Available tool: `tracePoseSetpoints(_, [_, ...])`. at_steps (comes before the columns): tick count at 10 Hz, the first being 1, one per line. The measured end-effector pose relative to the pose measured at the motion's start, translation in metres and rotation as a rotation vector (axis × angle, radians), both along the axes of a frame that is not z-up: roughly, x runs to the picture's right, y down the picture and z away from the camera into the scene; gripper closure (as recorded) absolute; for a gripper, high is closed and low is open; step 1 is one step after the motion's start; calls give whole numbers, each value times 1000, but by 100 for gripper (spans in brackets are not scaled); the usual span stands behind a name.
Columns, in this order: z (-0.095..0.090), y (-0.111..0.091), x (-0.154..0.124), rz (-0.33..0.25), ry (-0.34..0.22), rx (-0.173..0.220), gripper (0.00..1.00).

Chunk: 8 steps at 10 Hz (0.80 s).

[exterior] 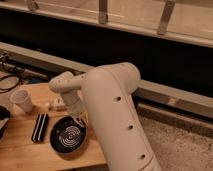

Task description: Drag the ceramic bowl in a circle

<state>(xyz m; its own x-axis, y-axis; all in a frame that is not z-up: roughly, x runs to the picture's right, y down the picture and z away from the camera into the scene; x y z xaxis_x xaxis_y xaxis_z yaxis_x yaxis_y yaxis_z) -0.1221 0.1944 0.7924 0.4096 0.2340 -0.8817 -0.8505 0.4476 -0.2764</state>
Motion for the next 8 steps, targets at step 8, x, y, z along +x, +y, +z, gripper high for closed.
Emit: tracePoseSetpoints(8, [-1,-1,-5,-14,-21,14,100])
